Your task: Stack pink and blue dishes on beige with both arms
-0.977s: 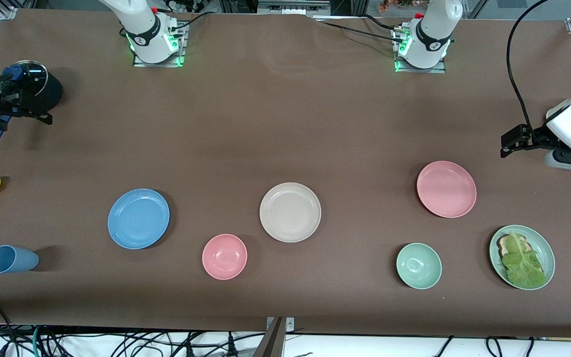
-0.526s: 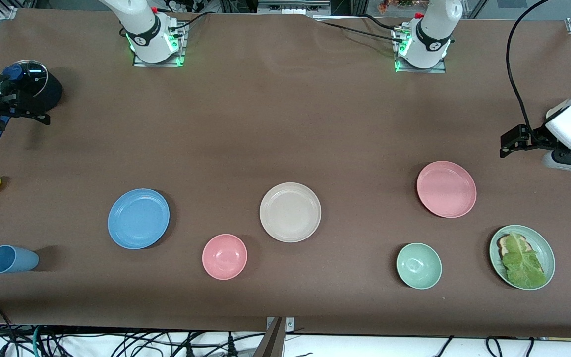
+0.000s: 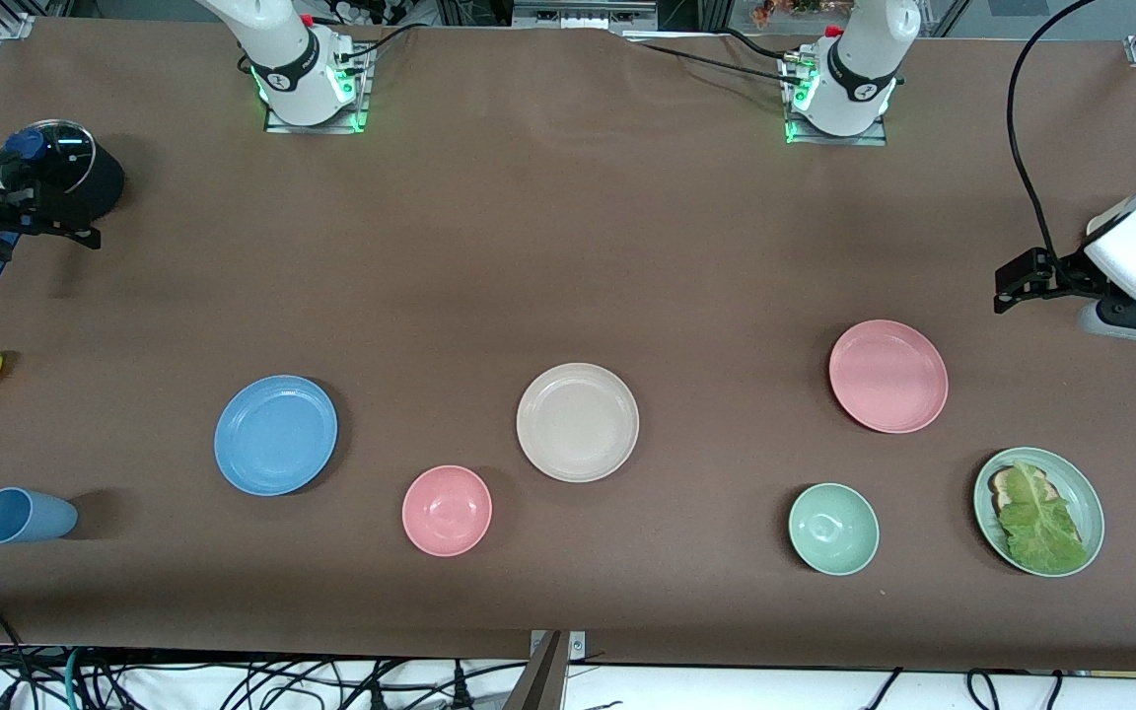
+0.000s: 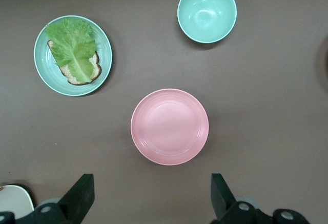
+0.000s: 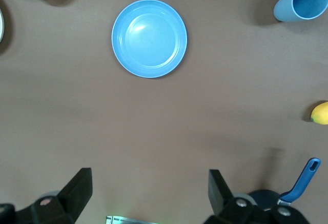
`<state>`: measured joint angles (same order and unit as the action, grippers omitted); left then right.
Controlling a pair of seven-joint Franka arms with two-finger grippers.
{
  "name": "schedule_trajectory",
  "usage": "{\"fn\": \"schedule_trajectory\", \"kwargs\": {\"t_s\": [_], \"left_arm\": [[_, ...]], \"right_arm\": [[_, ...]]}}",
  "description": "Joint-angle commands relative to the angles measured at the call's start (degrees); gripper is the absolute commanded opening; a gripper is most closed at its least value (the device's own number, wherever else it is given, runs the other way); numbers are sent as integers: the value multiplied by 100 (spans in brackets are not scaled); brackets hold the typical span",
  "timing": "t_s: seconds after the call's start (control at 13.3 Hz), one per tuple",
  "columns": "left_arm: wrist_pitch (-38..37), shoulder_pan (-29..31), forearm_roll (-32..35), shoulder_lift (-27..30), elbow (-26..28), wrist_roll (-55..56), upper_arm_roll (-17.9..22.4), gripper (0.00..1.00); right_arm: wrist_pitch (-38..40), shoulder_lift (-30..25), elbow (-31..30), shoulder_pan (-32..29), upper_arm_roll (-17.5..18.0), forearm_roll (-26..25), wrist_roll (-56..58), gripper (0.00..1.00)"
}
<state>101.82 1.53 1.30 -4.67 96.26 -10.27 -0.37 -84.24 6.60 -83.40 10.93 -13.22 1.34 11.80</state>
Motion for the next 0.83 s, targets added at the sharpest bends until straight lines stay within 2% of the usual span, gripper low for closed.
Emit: {"fn": "schedule_trajectory", "kwargs": {"t_s": [0.0, 0.75], "left_arm": [[-48, 23, -103, 10, 6, -54, 10, 100], [-75, 23, -95, 9, -11, -45, 19, 100]], "right_arm": [[4, 16, 7, -38, 13, 15, 138, 100], [-22, 130, 34, -56, 13, -11, 165, 100]]}}
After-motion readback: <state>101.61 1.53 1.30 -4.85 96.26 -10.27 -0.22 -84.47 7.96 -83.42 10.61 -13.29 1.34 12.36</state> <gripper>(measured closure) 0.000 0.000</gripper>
